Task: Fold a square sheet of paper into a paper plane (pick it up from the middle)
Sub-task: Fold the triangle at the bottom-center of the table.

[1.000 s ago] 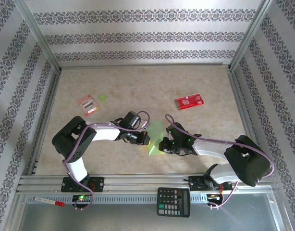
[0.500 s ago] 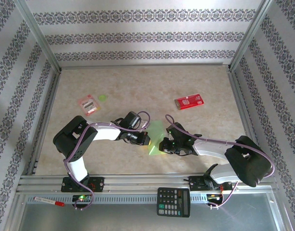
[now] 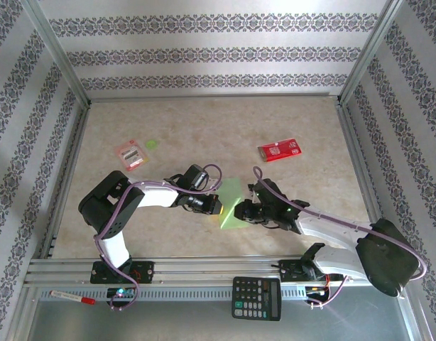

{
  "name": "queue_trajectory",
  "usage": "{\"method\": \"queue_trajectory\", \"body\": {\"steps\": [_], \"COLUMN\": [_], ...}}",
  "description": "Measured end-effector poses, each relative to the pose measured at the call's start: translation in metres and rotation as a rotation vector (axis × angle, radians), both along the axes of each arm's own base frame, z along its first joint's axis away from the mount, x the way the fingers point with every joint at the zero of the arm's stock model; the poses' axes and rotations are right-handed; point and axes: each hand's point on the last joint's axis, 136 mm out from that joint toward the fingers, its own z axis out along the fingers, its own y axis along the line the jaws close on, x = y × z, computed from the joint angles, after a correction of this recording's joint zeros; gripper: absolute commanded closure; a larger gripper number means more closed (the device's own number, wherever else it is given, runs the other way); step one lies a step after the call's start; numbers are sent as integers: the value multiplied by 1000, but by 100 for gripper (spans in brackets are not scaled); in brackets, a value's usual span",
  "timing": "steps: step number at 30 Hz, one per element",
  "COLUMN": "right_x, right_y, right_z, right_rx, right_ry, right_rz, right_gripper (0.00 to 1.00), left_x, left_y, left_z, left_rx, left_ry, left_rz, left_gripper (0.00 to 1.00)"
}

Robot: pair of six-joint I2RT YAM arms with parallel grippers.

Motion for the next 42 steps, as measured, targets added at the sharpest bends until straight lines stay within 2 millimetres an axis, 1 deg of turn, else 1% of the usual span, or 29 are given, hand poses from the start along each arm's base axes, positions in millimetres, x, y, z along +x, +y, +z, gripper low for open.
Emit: {"method": "queue_trajectory", "body": {"steps": [3,6,16,22,34,42], "right_x": [-6,-9,-12,-14,-12,-15], "right_y": [17,27,39,47,46,42], "right_z": [4,2,-29,-35,-40,-44], "right_rx": [37,49,19,18,4,-4], "right_ry": [-9,-7,52,58,56,61], "right_rz": [30,42,46,64,52,51], "right_gripper": [88,89,90,90,91,91], "left_x": [0,0,0,0,2,5], "left_y": [0,0,-1,-1,-1,-2], "left_z": [0,0,0,0,2,5], "left_rx": [0,-1,-2,-2,12,14], "left_ry": [0,2,3,2,9,6], "left_rz": [0,-1,-2,-2,1,3], "left_gripper": [100,100,100,100,99,98]}}
